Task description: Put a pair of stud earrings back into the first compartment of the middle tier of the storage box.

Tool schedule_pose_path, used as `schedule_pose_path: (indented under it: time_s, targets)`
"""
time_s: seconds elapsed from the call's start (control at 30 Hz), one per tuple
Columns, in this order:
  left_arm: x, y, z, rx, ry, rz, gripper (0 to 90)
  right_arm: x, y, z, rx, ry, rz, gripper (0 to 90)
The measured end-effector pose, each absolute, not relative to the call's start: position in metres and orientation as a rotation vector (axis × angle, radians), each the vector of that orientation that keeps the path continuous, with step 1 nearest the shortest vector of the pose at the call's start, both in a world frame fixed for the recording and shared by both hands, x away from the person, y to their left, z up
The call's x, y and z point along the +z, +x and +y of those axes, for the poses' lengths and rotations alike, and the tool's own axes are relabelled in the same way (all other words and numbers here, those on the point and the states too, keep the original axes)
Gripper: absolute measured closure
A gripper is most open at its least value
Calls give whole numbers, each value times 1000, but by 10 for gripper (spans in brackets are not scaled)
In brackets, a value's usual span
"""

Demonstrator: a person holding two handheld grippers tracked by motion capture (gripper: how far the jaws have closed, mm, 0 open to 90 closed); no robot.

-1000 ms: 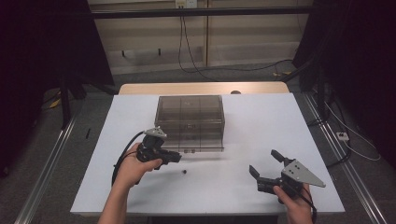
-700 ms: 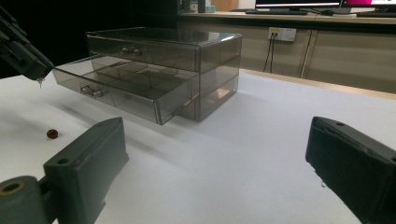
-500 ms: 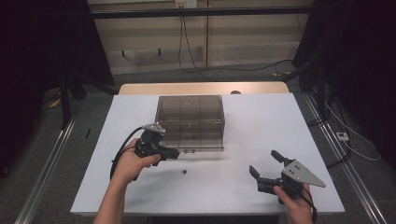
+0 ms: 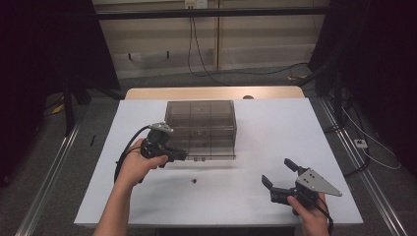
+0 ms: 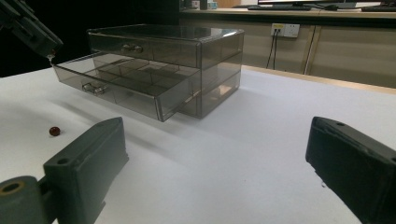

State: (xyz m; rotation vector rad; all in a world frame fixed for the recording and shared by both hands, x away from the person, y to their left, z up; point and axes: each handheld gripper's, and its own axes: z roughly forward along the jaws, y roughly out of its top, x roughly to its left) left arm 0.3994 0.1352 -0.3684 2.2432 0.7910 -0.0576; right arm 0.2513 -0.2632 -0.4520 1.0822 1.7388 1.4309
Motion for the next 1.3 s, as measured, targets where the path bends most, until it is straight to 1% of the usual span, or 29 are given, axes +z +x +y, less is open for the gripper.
schedule_pose_path:
  time_s: [0.4,0.77,1.1,1.3]
  targets:
    - [-364,409,135,-31,2254,806,810,-451,251,-264,1435,1090,1737,39]
    - [-370,419,136,-12,2259,845,809,-451,250,-265,1433,1087,1734,39]
    - [-376,427,135,57,2270,833,809,-450,250,-265,1434,1086,1733,39]
    - [-382,433,134,56,2275,860,808,-450,249,-265,1434,1082,1733,40]
